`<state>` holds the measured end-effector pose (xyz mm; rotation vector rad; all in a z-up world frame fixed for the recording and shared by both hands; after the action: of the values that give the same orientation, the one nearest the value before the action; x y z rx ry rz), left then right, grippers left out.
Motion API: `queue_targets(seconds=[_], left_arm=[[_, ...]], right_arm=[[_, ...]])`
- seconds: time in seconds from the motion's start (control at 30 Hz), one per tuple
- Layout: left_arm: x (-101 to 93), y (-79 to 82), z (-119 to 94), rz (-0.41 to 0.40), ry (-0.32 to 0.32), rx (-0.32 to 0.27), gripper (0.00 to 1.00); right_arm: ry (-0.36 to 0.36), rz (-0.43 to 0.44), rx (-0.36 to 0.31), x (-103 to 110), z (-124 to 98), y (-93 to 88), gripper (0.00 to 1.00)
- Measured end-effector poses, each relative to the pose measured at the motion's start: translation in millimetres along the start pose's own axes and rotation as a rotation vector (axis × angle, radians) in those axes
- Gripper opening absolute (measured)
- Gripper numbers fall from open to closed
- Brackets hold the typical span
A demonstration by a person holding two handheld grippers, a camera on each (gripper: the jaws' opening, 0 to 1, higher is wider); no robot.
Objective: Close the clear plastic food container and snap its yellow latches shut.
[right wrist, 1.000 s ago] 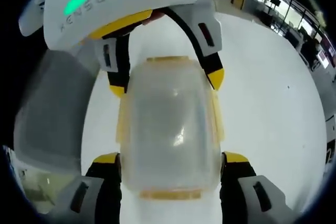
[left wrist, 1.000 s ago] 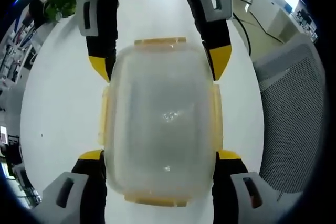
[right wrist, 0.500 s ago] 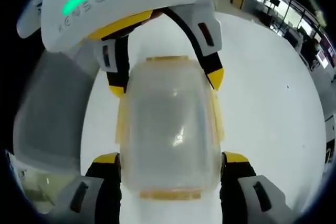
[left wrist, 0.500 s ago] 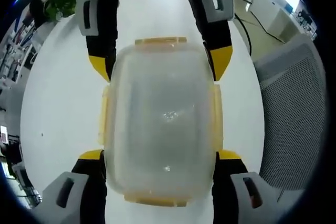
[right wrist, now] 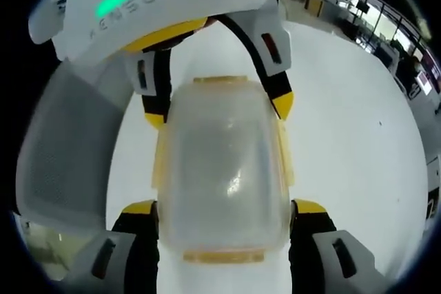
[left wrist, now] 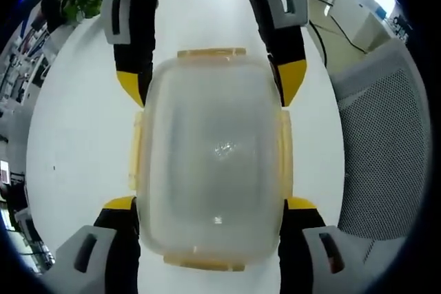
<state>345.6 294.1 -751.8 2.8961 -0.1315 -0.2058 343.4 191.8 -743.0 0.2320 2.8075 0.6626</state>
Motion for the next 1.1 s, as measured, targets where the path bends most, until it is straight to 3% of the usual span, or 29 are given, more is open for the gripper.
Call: queue_targets(seconds=[1.1], left_arm=[[-3.3, -26.0, -6, -0.002, 0.000, -0.012, 0.84]], right_arm=[[-0.009, 0.004, 0.026, 7, 13, 24.2, 0.79]])
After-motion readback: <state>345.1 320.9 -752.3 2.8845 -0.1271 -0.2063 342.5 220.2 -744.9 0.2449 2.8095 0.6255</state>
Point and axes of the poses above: the point that each gripper's makers call its tool centre point, and the gripper's own axes: z roughly forward along the fingers, x roughly to its left, y roughly out of its top, the point moved 6 cm from there along -z, roughly backward along the fingers, and after that the axes turned 15 degrees about -y, right-handed, at the moved point
